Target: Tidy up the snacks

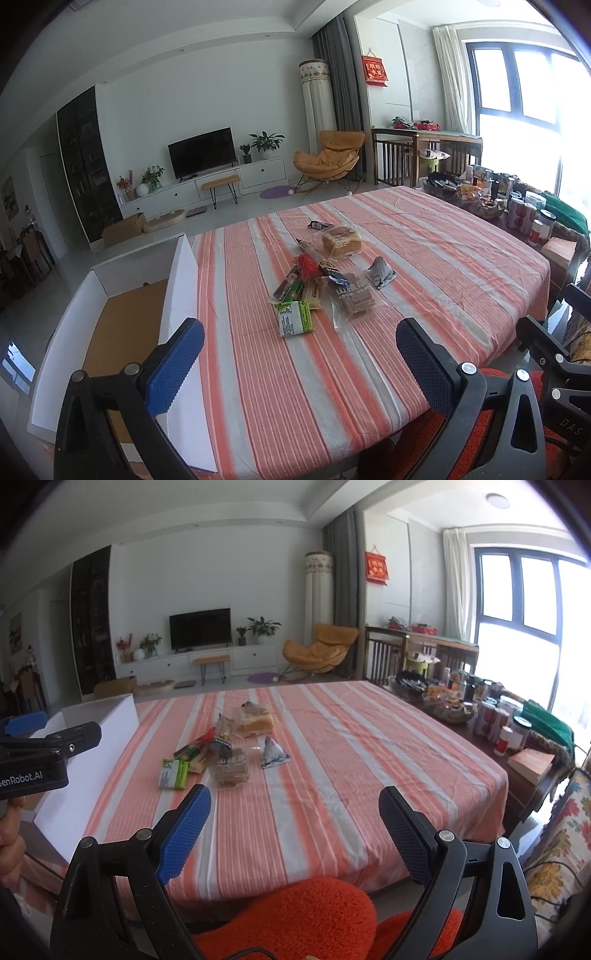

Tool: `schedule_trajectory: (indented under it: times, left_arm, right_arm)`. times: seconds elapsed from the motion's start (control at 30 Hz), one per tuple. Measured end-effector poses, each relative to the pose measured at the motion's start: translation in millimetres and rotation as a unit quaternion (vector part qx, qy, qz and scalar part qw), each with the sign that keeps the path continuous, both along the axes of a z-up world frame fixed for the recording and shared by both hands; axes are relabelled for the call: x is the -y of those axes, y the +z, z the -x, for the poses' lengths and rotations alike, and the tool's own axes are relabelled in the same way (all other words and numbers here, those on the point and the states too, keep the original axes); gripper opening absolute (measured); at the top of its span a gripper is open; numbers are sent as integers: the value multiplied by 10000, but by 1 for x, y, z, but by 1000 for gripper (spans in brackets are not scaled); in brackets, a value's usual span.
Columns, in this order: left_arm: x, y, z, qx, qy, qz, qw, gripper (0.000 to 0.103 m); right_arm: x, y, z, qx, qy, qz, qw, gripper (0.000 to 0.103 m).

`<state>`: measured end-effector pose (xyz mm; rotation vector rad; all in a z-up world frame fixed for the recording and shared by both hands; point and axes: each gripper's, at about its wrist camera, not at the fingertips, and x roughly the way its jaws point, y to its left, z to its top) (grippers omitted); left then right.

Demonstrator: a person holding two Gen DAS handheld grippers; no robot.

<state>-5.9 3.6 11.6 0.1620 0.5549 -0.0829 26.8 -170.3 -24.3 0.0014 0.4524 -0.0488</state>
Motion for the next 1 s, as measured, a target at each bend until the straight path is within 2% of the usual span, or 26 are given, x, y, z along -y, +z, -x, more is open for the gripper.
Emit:
schedule_trajectory:
  times: [0.07,0.2,0.4,0.73,1.0]
  left_arm:
    - [5,-3,3,-37,-78,-89,9999,103]
    - [2,-2,4,-179,-218,275,9992,103]
    - [2,-4,5,-176,-220,340,9990,103]
    - [-8,-6,5,-178,-121,582,9981,103]
    - [-13,-14,1,-319,-132,707,9969,103]
  right_arm:
    - [-1,2,3,50,3,26,10000,94]
    - [-1,3,4,94,7,6,10000,94]
    - [-2,1,4,20,33,26,10000,94]
    - [-6,2,6,149,23,70,9999,94]
    - [-9,1,5,175,53,92,9998,94]
